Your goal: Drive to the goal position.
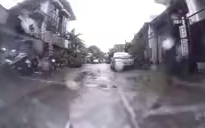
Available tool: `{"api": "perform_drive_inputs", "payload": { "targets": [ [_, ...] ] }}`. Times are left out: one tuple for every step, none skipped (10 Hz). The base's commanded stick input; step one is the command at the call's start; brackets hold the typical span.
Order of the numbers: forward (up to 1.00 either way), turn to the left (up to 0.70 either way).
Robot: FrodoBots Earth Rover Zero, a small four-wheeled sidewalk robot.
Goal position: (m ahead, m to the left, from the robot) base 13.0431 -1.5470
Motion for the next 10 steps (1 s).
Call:
{"api": "perform_drive_inputs", "payload": {
  "targets": [
    [1.0,0.0],
    [1.0,0.0],
    [1.0,0.0],
    [1.0,0.0],
    [1.0,0.0],
    [1.0,0.0],
    [1.0,0.0],
    [1.0,0.0],
    [1.0,0.0],
    [1.0,0.0]
  ]
}}
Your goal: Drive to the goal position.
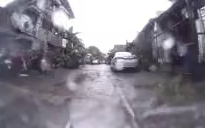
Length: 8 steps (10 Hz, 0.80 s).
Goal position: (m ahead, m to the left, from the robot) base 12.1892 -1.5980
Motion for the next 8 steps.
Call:
{"api": "perform_drive_inputs", "payload": {
  "targets": [
    [1.0,0.27],
    [1.0,0.27],
    [1.0,0.05],
    [1.0,0.0],
    [1.0,0.0],
    [1.0,0.0],
    [1.0,0.0],
    [1.0,0.0]
  ]
}}
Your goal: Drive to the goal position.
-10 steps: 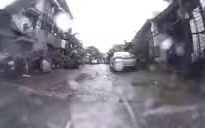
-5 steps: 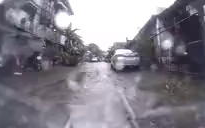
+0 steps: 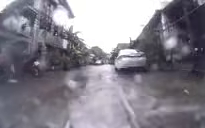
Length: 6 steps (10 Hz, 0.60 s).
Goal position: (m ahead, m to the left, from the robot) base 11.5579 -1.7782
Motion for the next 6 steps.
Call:
{"api": "perform_drive_inputs", "payload": {
  "targets": [
    [1.0,0.0],
    [1.0,0.0],
    [1.0,0.0],
    [1.0,0.0],
    [1.0,0.0],
    [1.0,0.0]
  ]
}}
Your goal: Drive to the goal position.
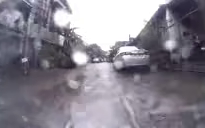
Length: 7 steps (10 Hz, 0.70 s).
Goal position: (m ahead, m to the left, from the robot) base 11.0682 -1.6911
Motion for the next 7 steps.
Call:
{"api": "perform_drive_inputs", "payload": {
  "targets": [
    [1.0,0.0],
    [1.0,0.0],
    [1.0,0.0],
    [1.0,0.0],
    [1.0,0.0],
    [1.0,0.0],
    [1.0,0.0]
  ]
}}
